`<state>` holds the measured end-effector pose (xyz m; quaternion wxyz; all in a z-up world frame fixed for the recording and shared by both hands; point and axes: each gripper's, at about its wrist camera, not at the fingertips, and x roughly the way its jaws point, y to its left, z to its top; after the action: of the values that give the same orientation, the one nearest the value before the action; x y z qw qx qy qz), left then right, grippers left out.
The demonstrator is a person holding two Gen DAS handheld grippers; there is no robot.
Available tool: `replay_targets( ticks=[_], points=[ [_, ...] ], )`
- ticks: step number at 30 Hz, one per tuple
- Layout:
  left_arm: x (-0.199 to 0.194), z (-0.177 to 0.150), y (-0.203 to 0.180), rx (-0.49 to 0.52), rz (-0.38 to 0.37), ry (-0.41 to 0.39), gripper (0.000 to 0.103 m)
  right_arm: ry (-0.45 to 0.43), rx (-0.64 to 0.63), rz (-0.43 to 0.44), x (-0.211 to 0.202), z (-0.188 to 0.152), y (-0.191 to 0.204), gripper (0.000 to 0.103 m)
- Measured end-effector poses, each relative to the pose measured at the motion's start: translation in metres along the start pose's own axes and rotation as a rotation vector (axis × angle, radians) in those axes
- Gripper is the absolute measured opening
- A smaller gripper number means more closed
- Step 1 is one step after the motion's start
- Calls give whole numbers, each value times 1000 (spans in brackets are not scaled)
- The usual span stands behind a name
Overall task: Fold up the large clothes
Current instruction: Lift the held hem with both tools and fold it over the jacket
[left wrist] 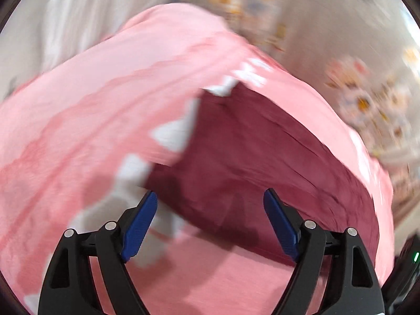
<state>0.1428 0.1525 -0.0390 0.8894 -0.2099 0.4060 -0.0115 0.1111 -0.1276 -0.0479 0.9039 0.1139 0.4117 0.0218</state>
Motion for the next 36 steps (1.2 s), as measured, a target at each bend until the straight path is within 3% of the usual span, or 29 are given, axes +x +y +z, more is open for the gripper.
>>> replay_targets(
  ticks=[3,6,9,10,12,14,15,16,21,26,31,36],
  points=[
    [18,8,21,-77,-5,60,80,2,-15,-14,5,-2,2,39],
    [37,5,31,-183,-77,128,80,-6,-34,-21,6,-6,3,39],
    [39,6,18,-159,-117,127,77,-11,-3,0,-3,-5,-1,36],
    [40,6,15,-155,-145,145,66,-13,12,12,-7,-5,-1,28],
    [39,7,4,-149,-161,155,55,-7,18,24,-11,-7,-2,22],
    [31,9,-5,-117,-166,137,31,4,12,27,-11,-9,0,18],
    [27,10,-6,-104,-173,128,12,8,6,26,-10,-11,1,17],
    [17,13,-13,-81,-189,110,9,10,1,23,-9,-12,3,17],
    [-36,24,-55,44,-308,6,5,14,0,17,1,-15,5,17],
    [-85,12,-142,253,-456,-37,5,3,80,91,-21,-12,-12,17],
    [-93,-19,-232,434,-542,8,5,-38,136,43,-73,-21,-55,18],
    [-56,-69,-305,562,-547,119,5,-79,224,-53,-112,-33,-108,19]
  ],
)
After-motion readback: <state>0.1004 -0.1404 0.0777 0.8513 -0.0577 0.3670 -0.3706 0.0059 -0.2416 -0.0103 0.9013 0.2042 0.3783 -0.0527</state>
